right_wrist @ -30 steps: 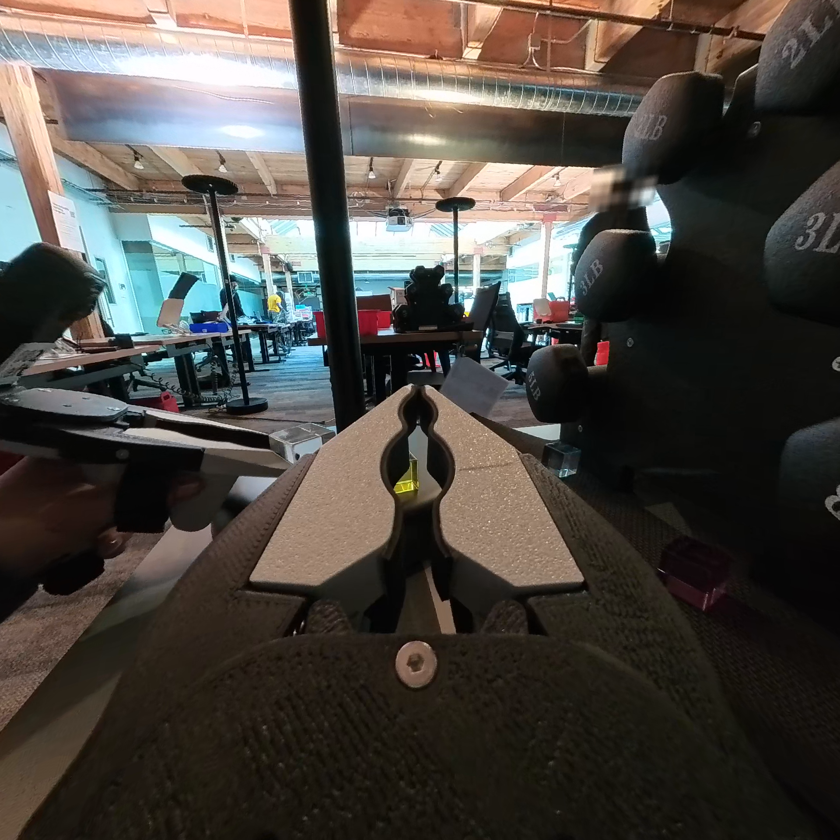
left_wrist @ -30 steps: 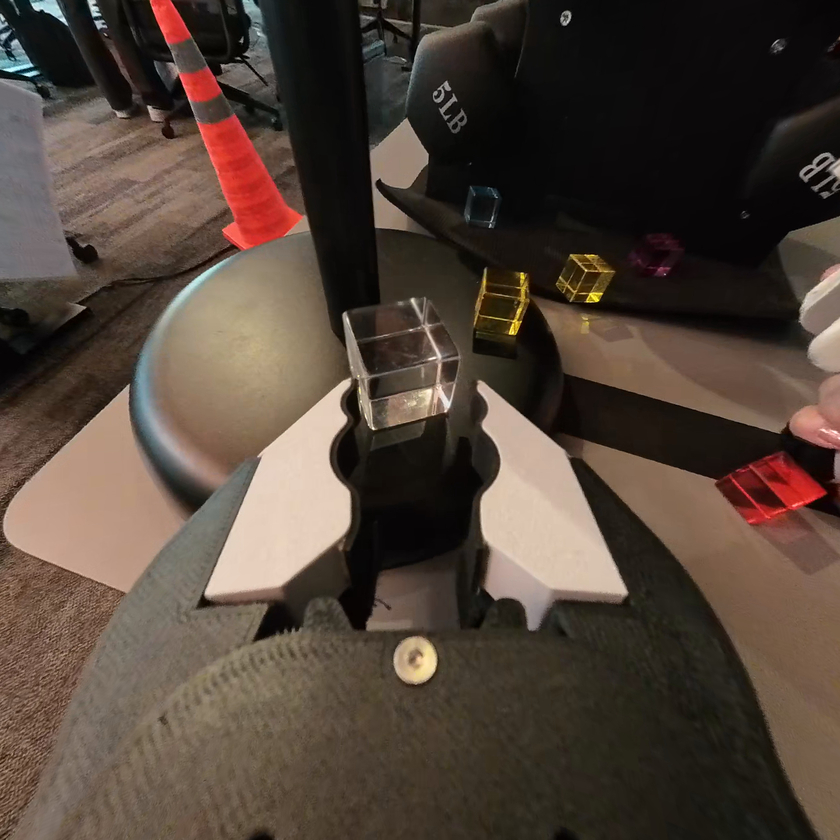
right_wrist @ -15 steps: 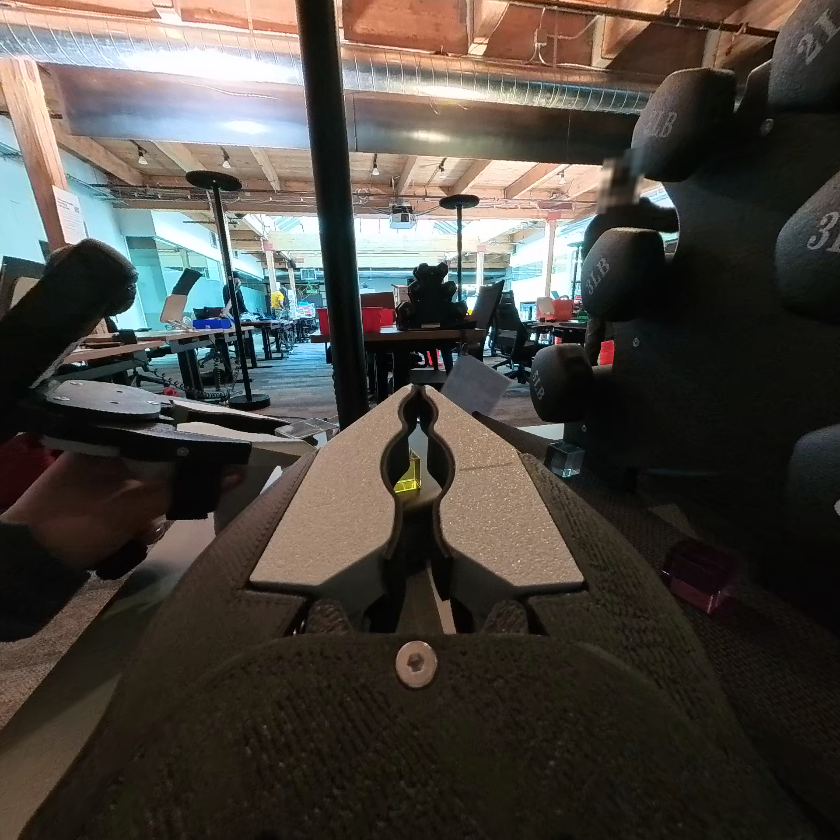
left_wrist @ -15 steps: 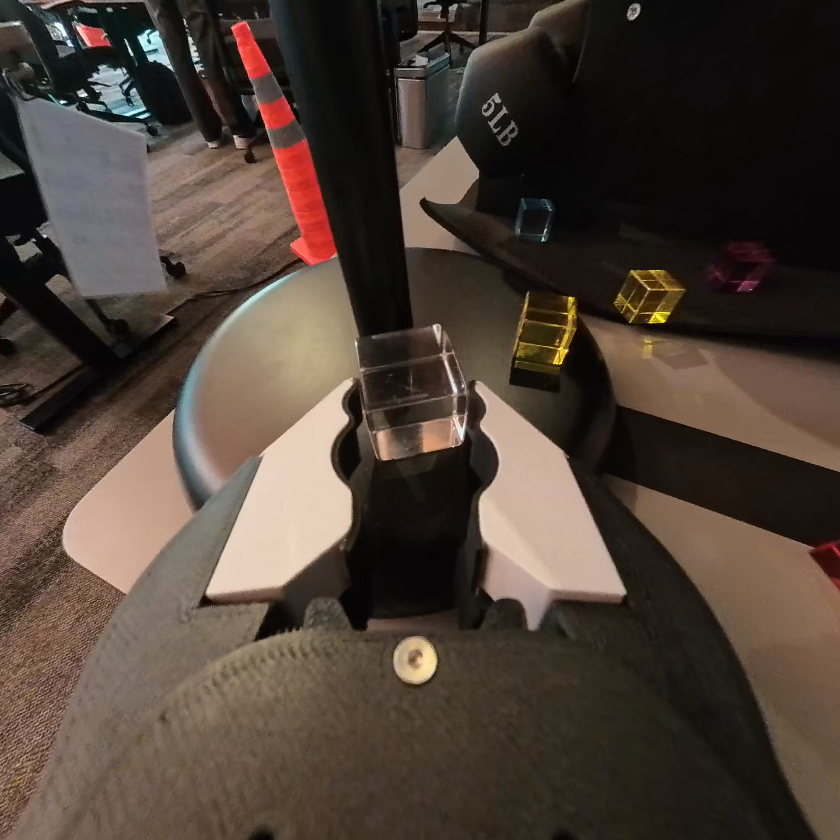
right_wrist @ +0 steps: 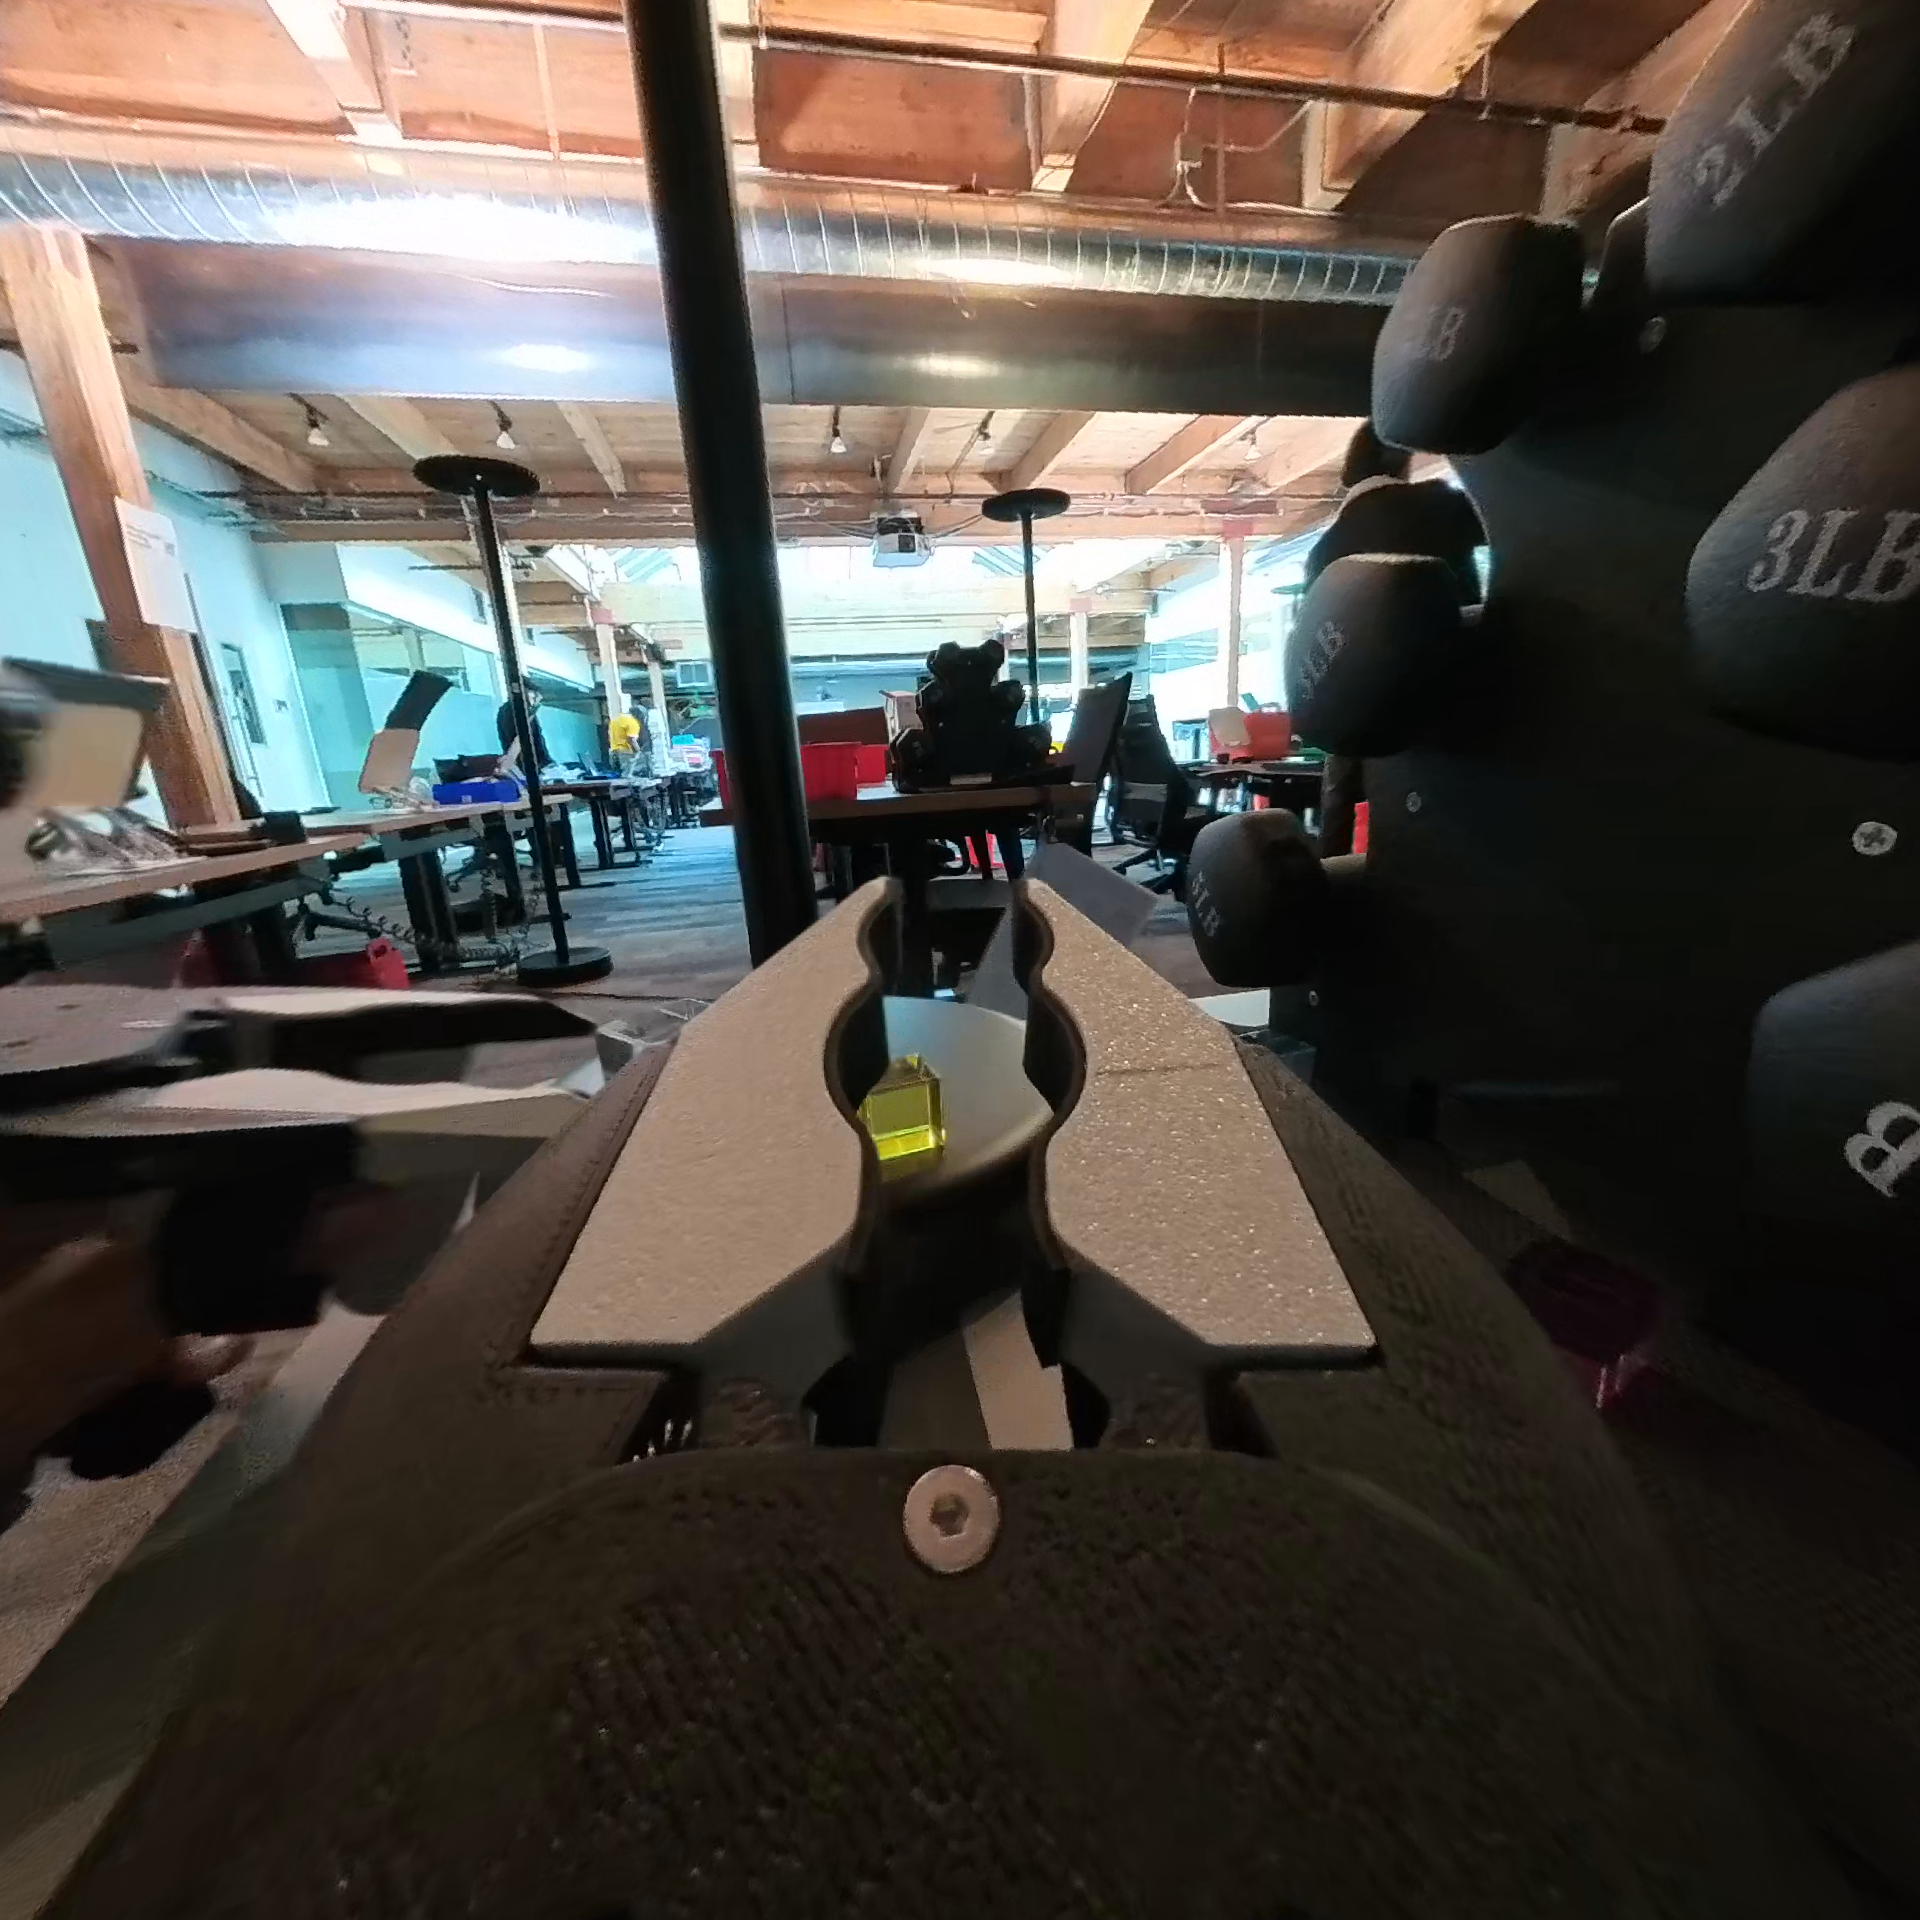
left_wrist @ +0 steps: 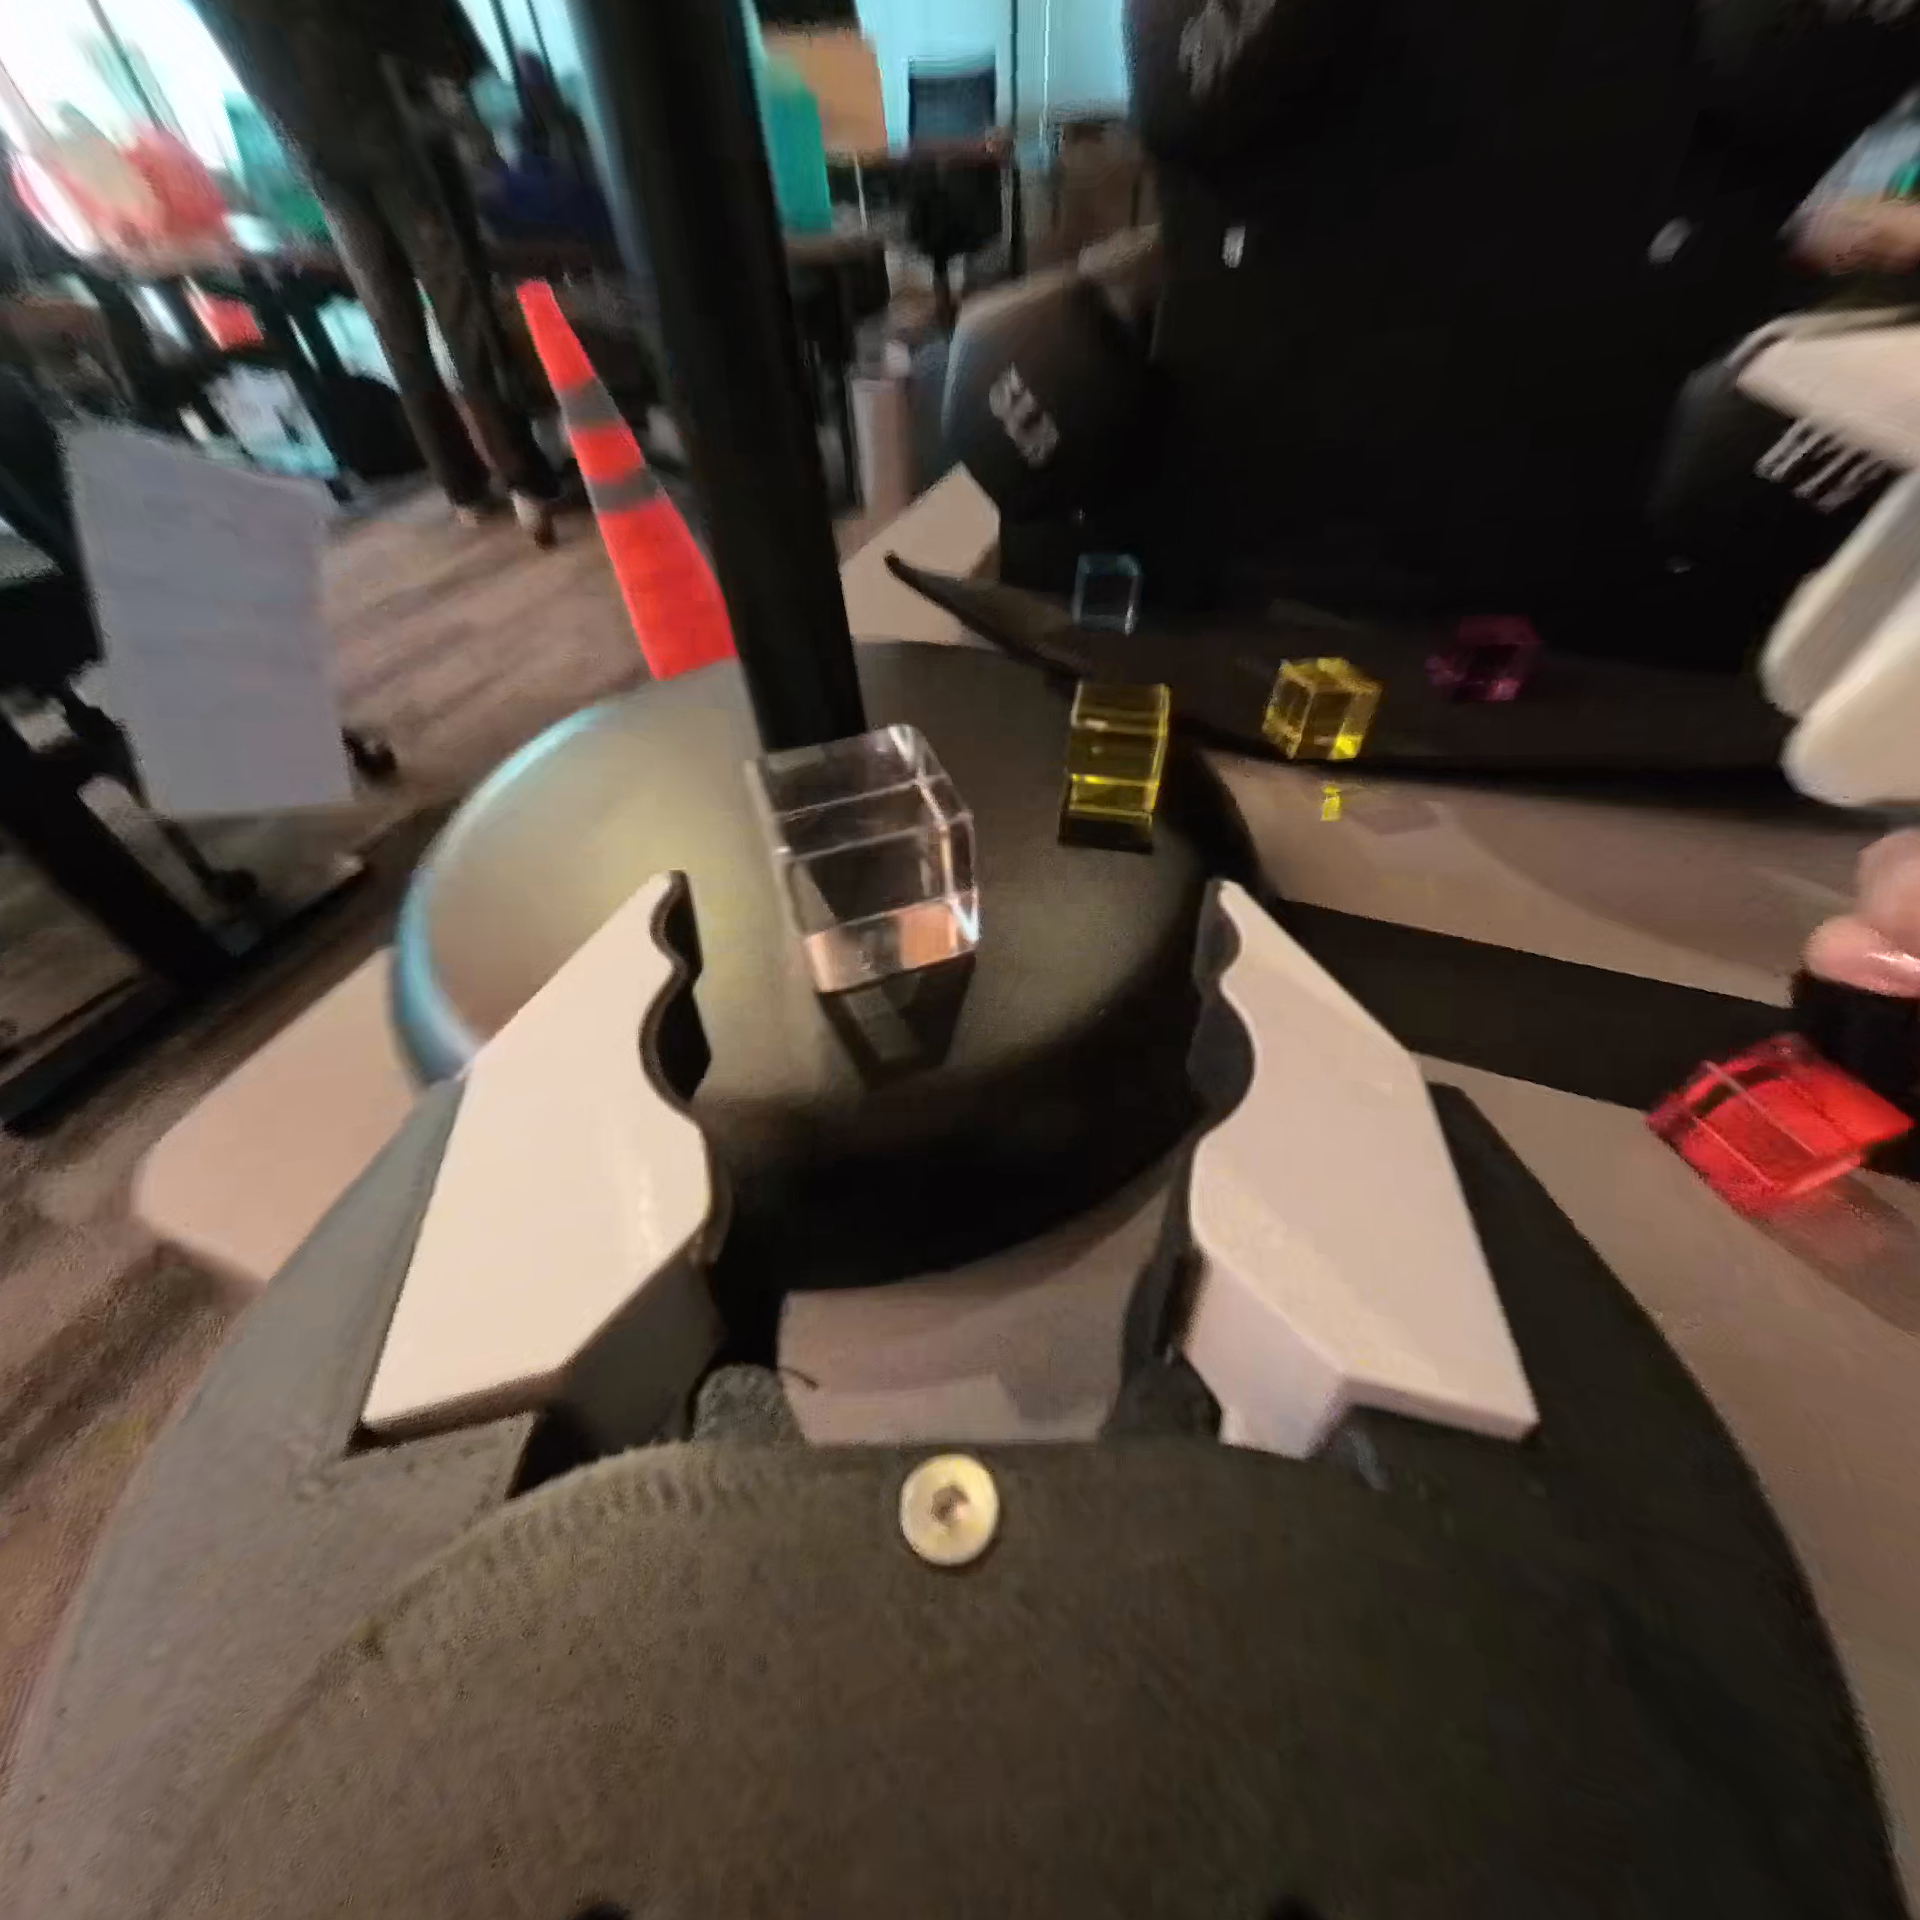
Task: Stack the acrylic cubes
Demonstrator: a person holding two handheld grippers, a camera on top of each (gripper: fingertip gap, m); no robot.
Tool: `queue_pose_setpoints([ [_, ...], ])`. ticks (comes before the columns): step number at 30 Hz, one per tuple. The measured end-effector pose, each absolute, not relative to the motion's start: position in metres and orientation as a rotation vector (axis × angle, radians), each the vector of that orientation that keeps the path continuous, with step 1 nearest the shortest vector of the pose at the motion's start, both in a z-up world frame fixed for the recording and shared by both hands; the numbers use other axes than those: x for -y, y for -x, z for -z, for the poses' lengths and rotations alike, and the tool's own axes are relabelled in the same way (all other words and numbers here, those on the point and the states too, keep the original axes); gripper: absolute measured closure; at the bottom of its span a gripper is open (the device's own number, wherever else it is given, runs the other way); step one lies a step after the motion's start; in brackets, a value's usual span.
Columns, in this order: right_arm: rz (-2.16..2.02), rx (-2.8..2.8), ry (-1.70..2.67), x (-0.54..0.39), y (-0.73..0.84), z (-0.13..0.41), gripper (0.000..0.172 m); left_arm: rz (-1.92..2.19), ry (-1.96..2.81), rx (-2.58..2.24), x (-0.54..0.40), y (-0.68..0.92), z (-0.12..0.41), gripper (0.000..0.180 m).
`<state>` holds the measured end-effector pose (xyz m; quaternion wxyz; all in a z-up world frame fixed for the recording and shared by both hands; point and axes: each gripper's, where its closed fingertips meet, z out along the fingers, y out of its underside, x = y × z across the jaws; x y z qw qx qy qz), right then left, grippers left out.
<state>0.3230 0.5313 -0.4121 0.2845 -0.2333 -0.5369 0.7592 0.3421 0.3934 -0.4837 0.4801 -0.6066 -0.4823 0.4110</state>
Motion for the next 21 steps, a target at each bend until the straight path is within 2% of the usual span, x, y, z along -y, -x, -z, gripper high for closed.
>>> queue_pose_setpoints([
  [5, -1.820, 1.899, 0.434, -0.489, -0.317, 0.442, 0.139, -1.207, 1.042, 1.085, -0.326, -0.399, 0.464, 0.090],
  [8, -1.639, 2.189, 0.434, -0.468, -0.305, 0.471, 0.130, -1.093, 0.893, 1.162, -0.300, -0.403, 0.500, 0.085],
  [11, -1.522, 2.340, 0.501, -0.456, -0.288, 0.490, 0.124, -0.965, 0.880, 1.240, -0.303, -0.395, 0.560, 0.082],
  [14, -1.490, 2.423, 0.563, -0.449, -0.277, 0.500, 0.130, -0.870, 0.721, 1.171, -0.304, -0.403, 0.565, 0.077],
  [17, -1.461, 2.458, 0.587, -0.450, -0.270, 0.507, 0.147, -0.929, 0.769, 1.194, -0.292, -0.405, 0.563, 0.085],
  [21, -1.652, 2.400, 0.396, -0.435, -0.284, 0.472, 0.148, -0.925, 0.750, 1.186, -0.289, -0.409, 0.571, 0.086],
])
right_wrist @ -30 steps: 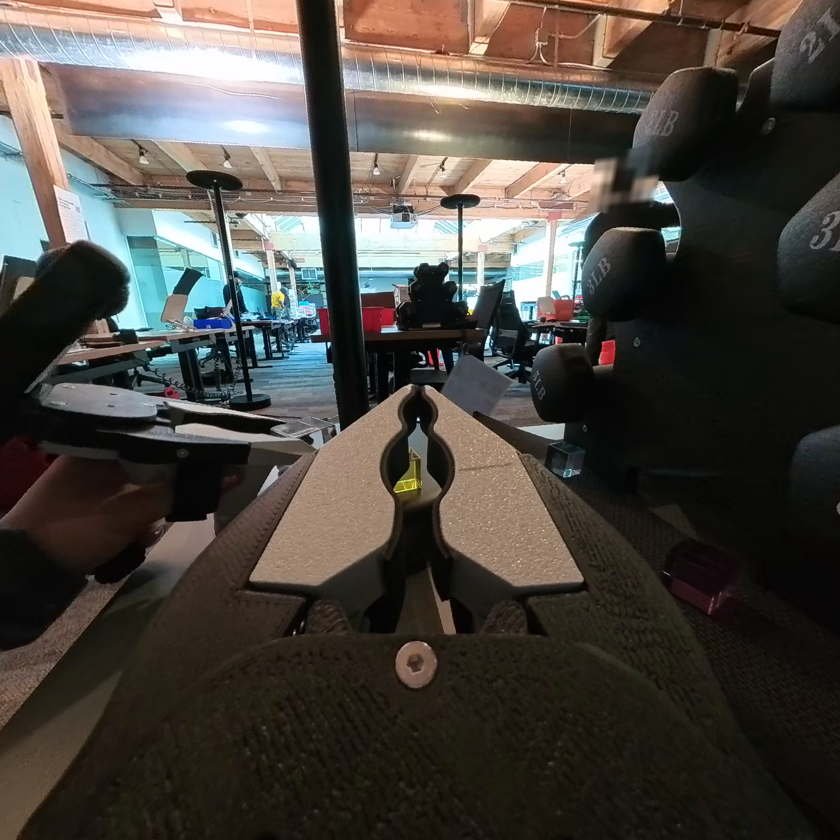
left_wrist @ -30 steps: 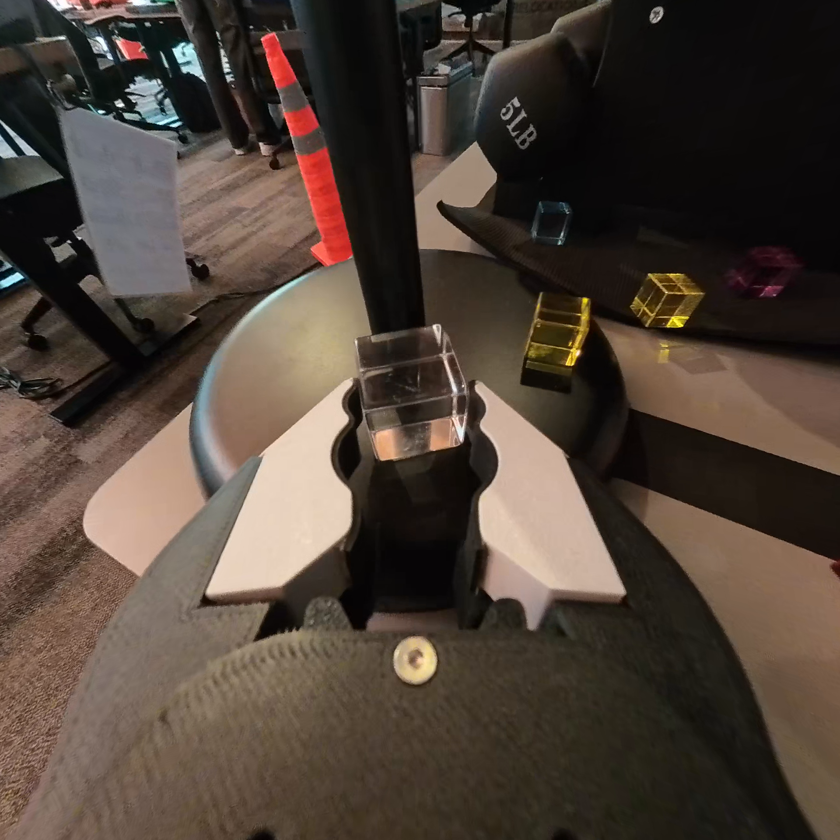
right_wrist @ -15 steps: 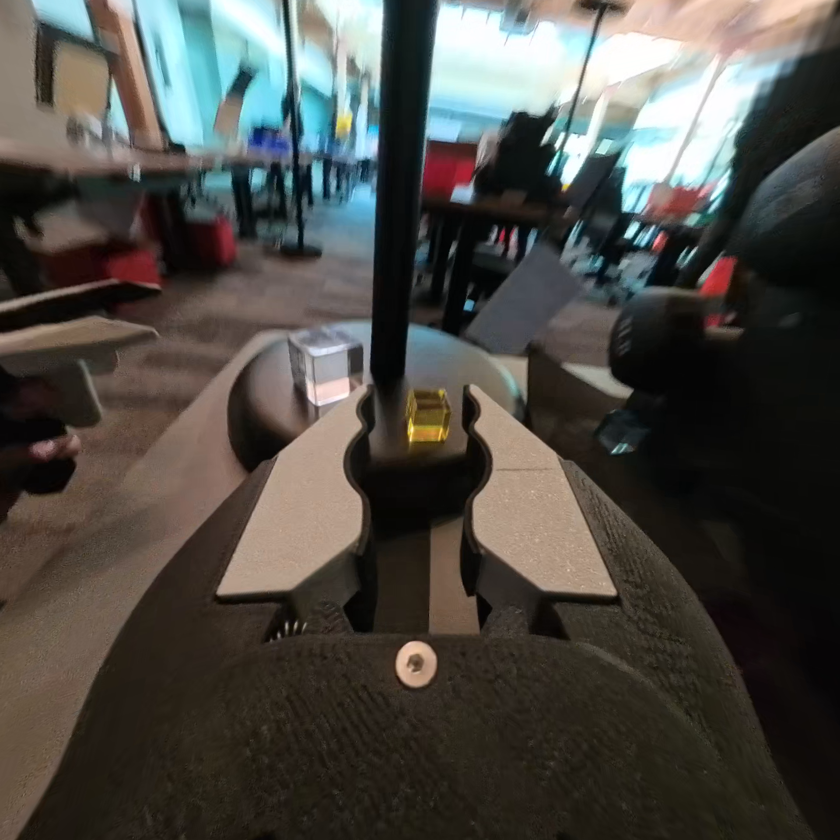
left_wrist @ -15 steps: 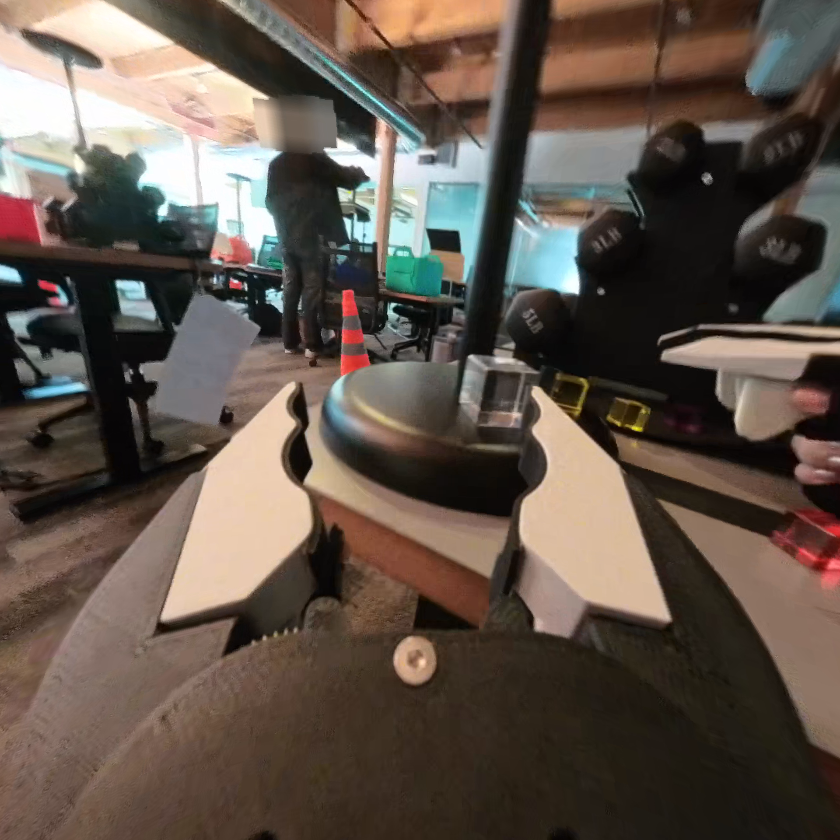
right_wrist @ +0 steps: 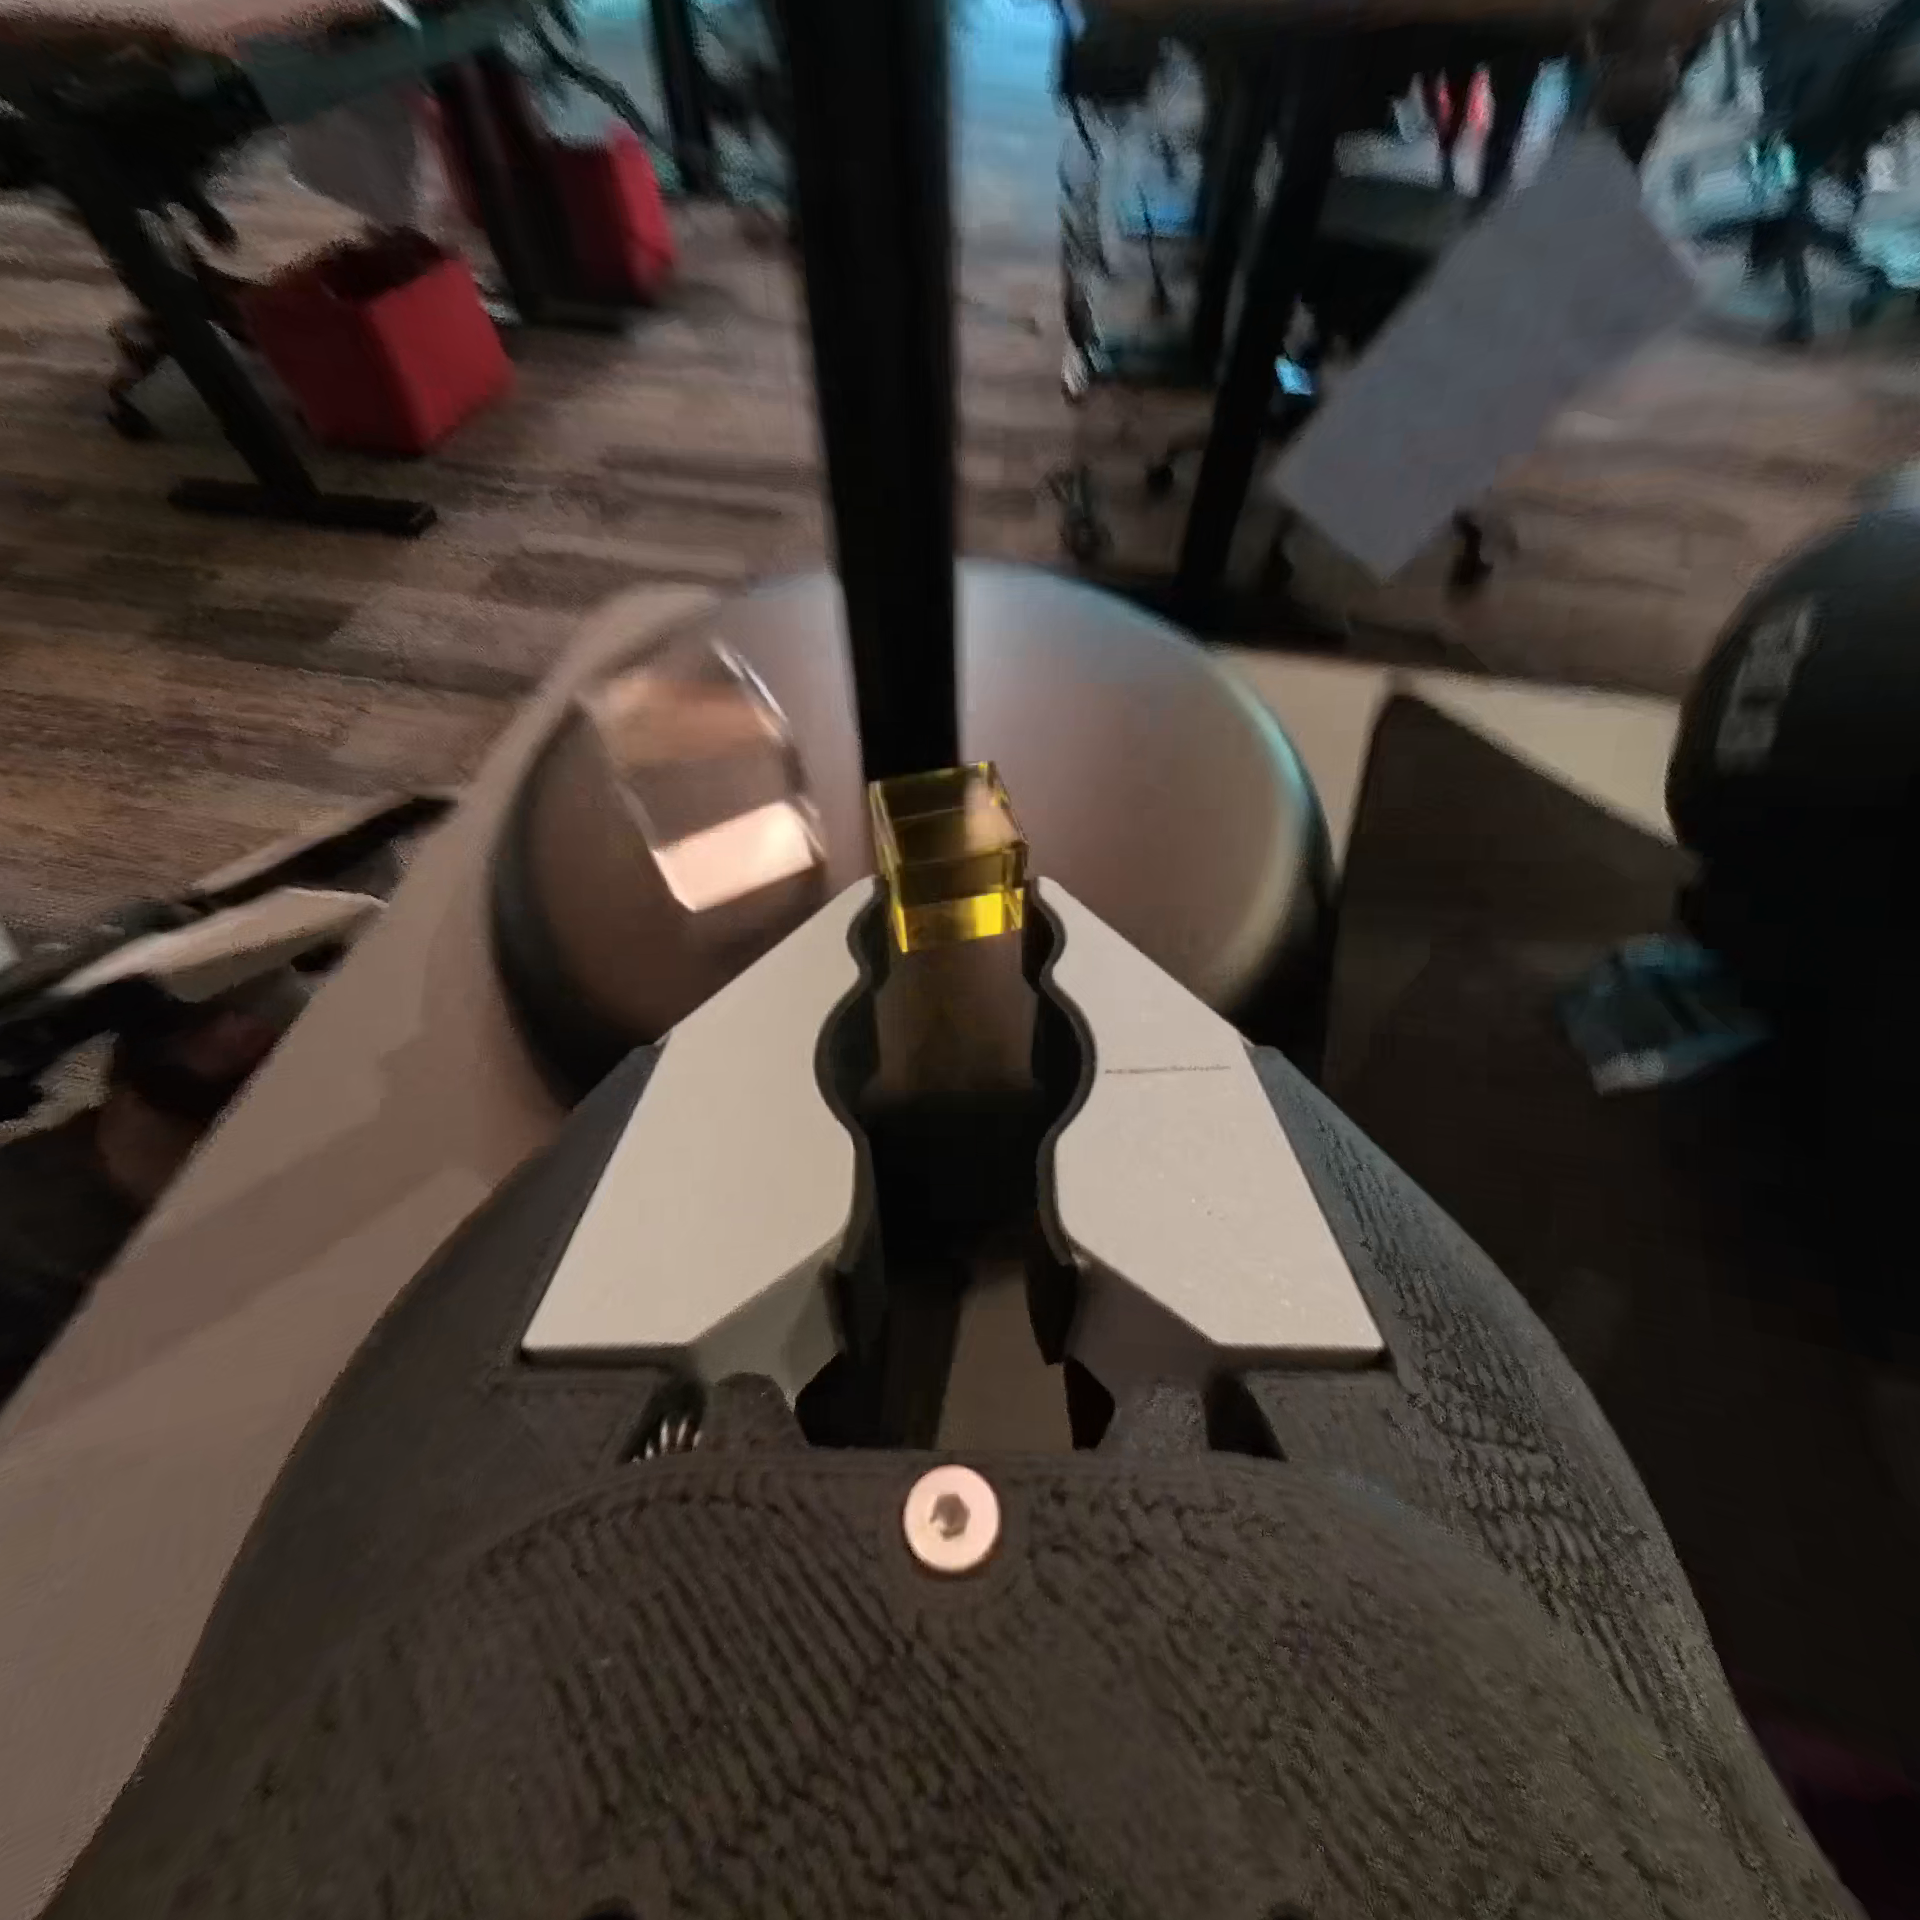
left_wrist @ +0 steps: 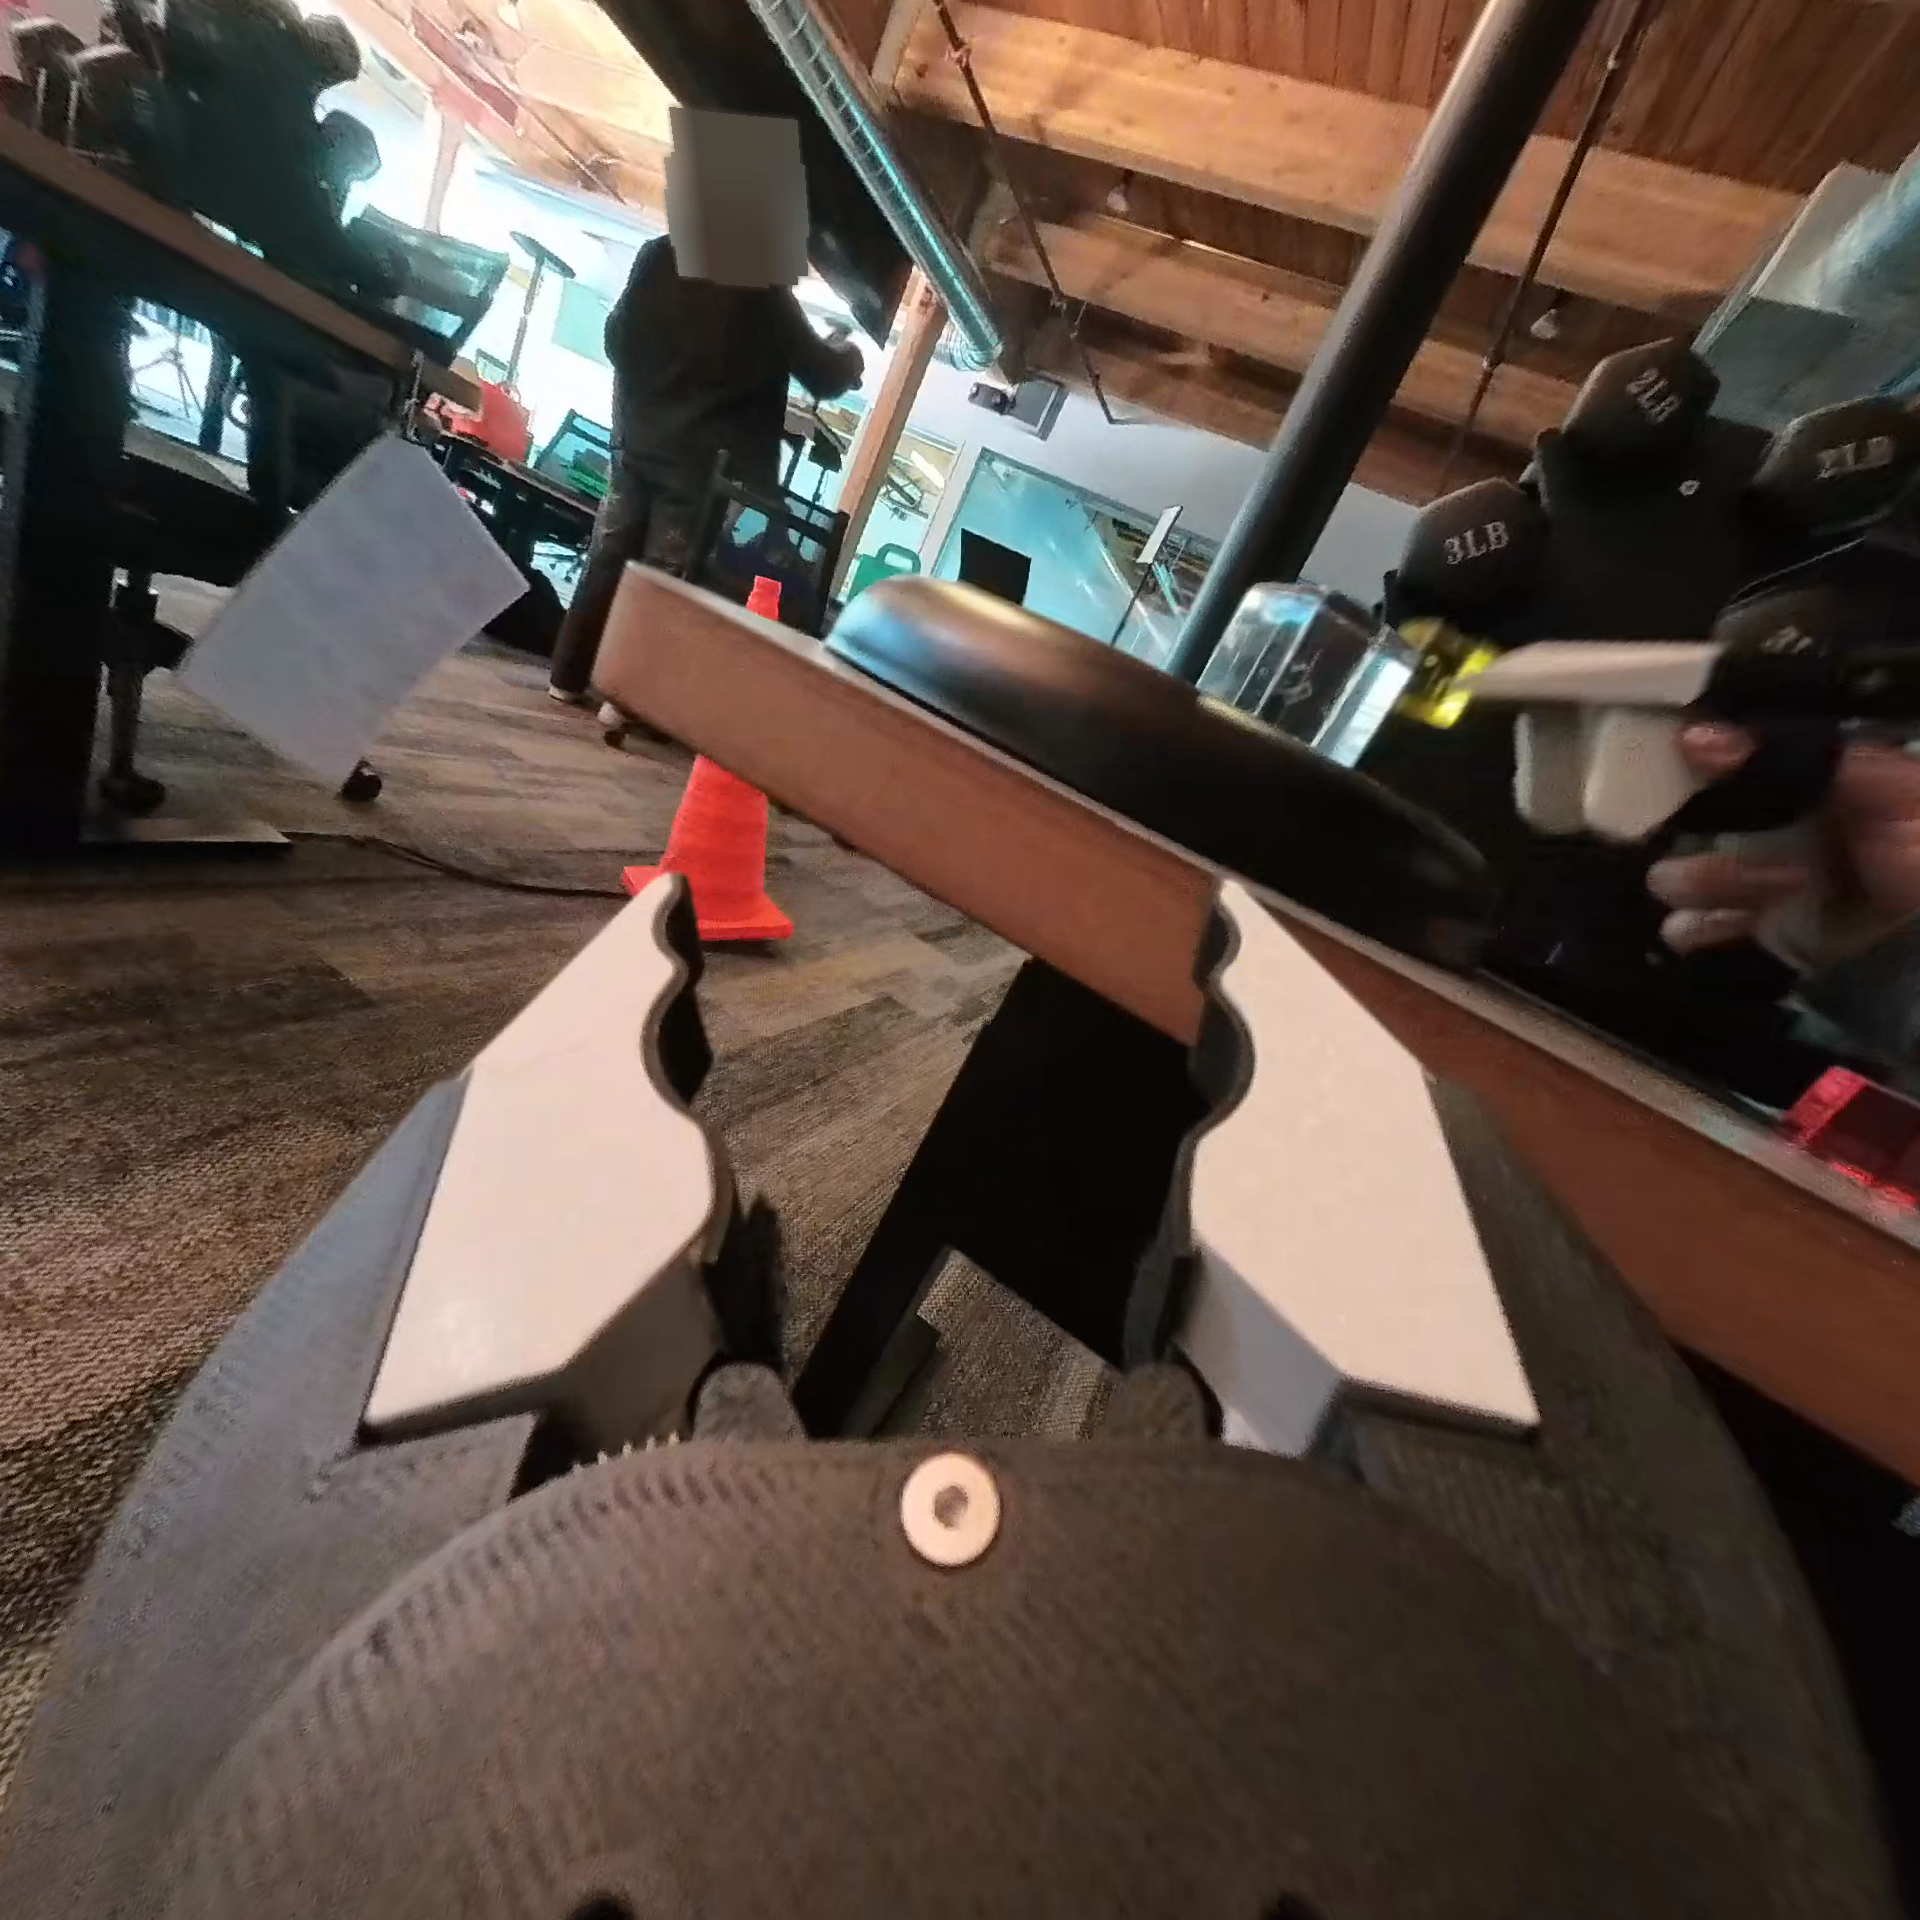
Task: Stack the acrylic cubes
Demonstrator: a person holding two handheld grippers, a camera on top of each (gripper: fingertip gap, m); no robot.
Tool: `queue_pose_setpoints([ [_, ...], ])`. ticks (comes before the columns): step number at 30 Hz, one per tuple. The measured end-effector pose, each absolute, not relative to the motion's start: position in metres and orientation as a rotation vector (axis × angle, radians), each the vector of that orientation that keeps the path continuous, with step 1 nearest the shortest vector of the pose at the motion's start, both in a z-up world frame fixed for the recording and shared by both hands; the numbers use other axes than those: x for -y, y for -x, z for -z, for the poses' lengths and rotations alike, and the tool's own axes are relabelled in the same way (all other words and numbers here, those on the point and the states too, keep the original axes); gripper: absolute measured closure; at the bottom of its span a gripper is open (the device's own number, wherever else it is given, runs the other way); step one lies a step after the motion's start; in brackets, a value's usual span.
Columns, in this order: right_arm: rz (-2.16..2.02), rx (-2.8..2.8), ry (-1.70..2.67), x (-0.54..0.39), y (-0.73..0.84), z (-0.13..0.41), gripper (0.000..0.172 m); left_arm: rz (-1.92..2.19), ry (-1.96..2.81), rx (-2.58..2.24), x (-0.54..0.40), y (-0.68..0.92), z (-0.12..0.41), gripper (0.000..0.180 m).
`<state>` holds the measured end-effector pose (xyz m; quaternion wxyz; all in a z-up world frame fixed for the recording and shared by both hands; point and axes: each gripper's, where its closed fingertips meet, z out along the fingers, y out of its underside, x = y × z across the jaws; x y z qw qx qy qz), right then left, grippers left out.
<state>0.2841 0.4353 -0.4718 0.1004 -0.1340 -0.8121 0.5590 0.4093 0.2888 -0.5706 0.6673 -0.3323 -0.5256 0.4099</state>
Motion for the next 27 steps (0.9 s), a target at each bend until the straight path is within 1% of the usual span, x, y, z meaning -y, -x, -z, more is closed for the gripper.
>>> queue_pose_setpoints([
  [2, -1.798, 2.393, 0.216, -0.418, -0.305, 0.446, 0.148, -0.938, 0.763, 1.169, -0.289, -0.409, 0.570, 0.085],
  [3, -1.802, 2.416, 0.158, -0.410, -0.310, 0.441, 0.148, -0.948, 0.768, 1.155, -0.290, -0.410, 0.568, 0.085],
  [8, -1.705, 2.577, -0.048, -0.380, -0.323, 0.452, 0.148, -0.979, 0.794, 1.105, -0.296, -0.413, 0.563, 0.086],
  [13, -1.687, 2.636, -0.062, -0.368, -0.323, 0.468, 0.148, -0.989, 0.809, 1.080, -0.300, -0.415, 0.563, 0.088],
  [25, -1.697, 2.599, 0.003, -0.375, -0.319, 0.468, 0.147, -0.969, 0.807, 1.077, -0.301, -0.415, 0.563, 0.089],
  [27, -1.689, 2.567, 0.017, -0.379, -0.316, 0.464, 0.133, -0.966, 0.806, 1.080, -0.301, -0.415, 0.564, 0.089],
])
